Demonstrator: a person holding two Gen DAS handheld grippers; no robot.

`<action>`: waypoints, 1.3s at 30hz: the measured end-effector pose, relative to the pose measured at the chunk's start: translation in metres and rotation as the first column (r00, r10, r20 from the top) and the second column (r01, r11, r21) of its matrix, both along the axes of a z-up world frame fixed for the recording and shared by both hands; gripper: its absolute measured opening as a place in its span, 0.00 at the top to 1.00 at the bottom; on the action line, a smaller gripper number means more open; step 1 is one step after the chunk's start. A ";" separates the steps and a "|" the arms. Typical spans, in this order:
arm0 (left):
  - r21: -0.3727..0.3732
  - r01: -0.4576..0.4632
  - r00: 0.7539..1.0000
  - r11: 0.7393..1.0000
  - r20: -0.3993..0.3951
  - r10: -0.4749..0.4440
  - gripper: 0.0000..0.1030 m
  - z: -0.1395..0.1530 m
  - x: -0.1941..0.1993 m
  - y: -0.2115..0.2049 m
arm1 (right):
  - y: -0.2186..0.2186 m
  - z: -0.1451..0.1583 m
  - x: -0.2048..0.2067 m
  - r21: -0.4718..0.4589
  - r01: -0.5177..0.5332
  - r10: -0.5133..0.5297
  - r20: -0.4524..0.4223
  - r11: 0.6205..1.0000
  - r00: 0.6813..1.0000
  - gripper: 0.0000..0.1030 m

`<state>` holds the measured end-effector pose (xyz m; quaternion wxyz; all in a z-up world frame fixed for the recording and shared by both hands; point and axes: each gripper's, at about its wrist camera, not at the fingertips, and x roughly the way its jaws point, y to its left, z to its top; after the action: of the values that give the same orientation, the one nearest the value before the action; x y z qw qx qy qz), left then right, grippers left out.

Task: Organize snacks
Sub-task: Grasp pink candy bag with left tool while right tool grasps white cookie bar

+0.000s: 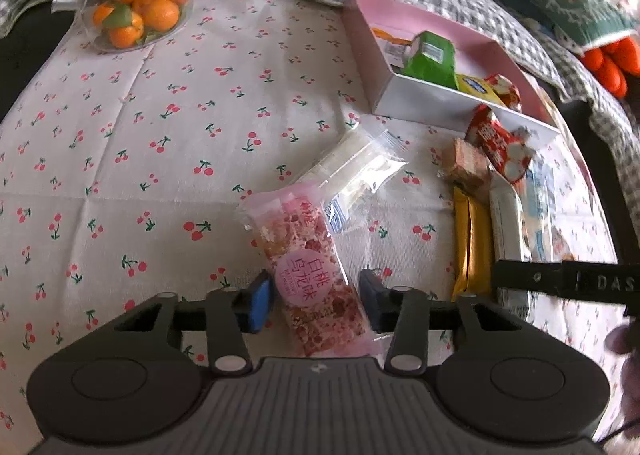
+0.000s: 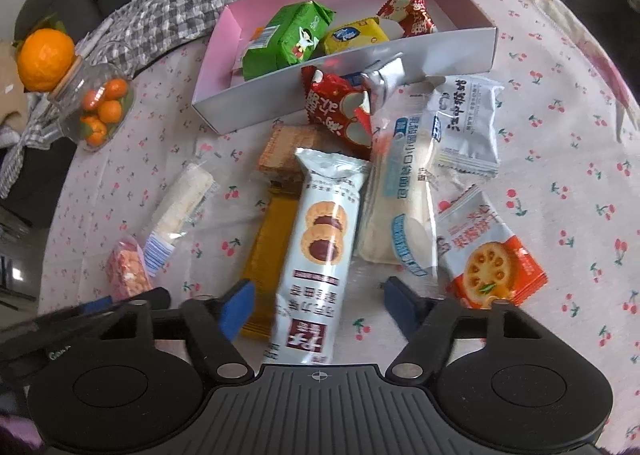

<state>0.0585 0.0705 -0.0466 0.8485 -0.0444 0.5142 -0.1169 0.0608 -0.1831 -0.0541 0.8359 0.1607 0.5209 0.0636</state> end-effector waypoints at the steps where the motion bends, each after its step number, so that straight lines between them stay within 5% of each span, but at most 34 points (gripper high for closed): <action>1: 0.006 0.014 1.000 1.000 0.005 -0.014 0.63 0.000 -0.001 0.000 | -0.002 0.000 -0.001 0.003 -0.003 0.003 0.004 1.000 1.000 0.47; 4: 0.030 0.068 0.997 0.997 0.021 -0.069 0.67 0.000 -0.006 0.000 | -0.010 -0.001 -0.004 0.007 -0.014 0.014 0.010 1.000 1.000 0.58; 11: 0.091 0.207 0.977 0.974 0.041 -0.211 0.69 -0.002 -0.020 0.001 | -0.018 0.000 -0.016 -0.056 -0.076 0.077 0.025 0.996 0.997 0.61; 18: 0.078 0.210 0.974 0.975 0.066 -0.215 0.57 -0.003 -0.023 0.001 | 0.003 0.000 -0.020 -0.170 -0.154 0.169 0.077 0.973 0.983 0.53; 26: 0.114 0.212 0.969 0.971 0.106 -0.224 0.58 -0.005 -0.026 -0.004 | 0.027 -0.003 -0.019 -0.291 -0.198 0.245 0.132 0.936 0.961 0.56; 29: 0.131 0.210 0.967 0.969 0.120 -0.226 0.69 -0.005 -0.026 -0.004 | 0.028 -0.003 -0.019 -0.286 -0.200 0.246 0.135 0.937 0.960 0.61; 31: 0.118 0.201 0.970 0.972 0.118 -0.215 0.70 -0.004 -0.025 -0.002 | 0.027 -0.001 -0.019 -0.273 -0.202 0.244 0.128 0.941 0.961 0.70; 39: 0.077 0.184 0.975 0.980 0.113 -0.192 0.71 0.005 -0.028 -0.003 | 0.019 0.006 -0.022 -0.142 -0.195 0.209 0.091 0.971 0.974 0.72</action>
<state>0.0301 0.0677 -0.0417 0.8639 0.0398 0.4678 -0.1822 0.0391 -0.1642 -0.0479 0.8603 0.0476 0.4927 0.1223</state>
